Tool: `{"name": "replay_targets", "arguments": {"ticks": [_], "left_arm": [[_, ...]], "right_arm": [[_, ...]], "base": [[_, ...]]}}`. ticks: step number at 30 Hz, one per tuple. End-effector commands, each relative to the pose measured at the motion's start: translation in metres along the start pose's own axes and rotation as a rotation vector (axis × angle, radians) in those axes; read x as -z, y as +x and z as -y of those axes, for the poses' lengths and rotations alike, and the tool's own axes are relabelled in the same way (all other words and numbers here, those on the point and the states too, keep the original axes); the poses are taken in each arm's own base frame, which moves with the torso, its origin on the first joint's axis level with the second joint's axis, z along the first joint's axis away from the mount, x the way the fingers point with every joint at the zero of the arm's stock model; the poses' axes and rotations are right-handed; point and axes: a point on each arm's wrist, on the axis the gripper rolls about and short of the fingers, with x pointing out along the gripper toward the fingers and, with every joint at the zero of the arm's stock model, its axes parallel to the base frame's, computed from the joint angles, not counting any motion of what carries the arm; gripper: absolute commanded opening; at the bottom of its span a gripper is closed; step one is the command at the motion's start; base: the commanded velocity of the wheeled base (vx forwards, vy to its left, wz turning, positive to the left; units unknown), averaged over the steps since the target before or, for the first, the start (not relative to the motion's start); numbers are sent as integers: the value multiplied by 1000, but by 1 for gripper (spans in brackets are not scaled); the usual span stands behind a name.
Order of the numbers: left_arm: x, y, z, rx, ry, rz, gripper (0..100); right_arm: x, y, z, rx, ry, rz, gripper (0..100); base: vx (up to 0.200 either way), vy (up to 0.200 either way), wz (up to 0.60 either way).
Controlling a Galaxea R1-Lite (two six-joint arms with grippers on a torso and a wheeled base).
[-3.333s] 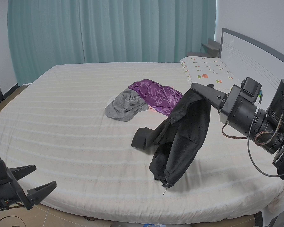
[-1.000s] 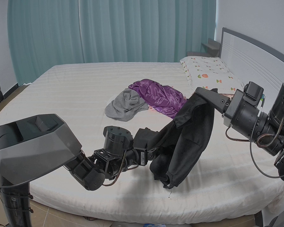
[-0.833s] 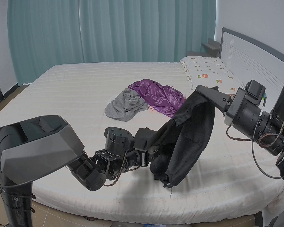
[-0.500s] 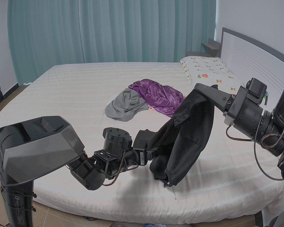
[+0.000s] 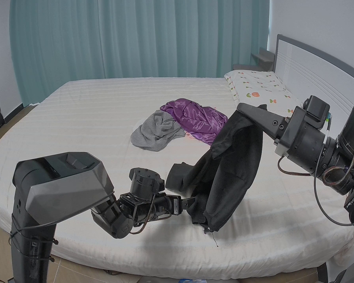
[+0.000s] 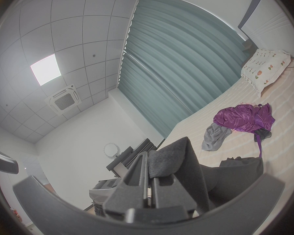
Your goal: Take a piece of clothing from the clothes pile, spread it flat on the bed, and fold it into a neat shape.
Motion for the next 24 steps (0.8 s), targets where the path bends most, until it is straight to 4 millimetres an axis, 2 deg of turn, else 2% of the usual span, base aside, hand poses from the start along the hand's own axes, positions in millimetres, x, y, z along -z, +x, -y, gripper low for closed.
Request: {"name": "replay_targets", "arguments": {"ticks": [1, 3, 4, 12, 15, 19, 20, 23, 24], "left_arm": [[5, 23, -5, 10, 2, 9, 100], [4, 29, -6, 10, 2, 21, 100], [2, 43, -9, 7, 2, 37, 100], [-11, 86, -16, -95, 0, 184, 100], [-14, 93, -17, -121, 14, 210, 100], [-18, 92, -22, -183, 12, 231, 100], [-20, 91, -24, -191, 9, 234, 0], [-22, 87, -29, -204, 5, 233, 0], [-26, 79, -32, -219, -1, 240, 0]], "right_arm": [[-1, 2, -2, -7, 0, 4, 0], [-1, 1, -3, -11, 0, 4, 0], [-1, 0, -4, -16, 0, 5, 0], [2, 0, -5, -17, 1, -2, 0], [2, 0, -3, -9, 1, -3, 0], [-3, 0, 4, 14, -4, 12, 0], [-4, 0, 5, 20, -6, 17, 0], [-7, 0, 10, 32, -9, 23, 0], [-8, 1, 16, 54, -10, 28, 0]], "base": [[0, 0, 0], [0, 0, 0], [0, 0, 0], [0, 0, 0], [0, 0, 0], [0, 0, 0], [0, 0, 0], [0, 0, 0], [0, 0, 0]]}}
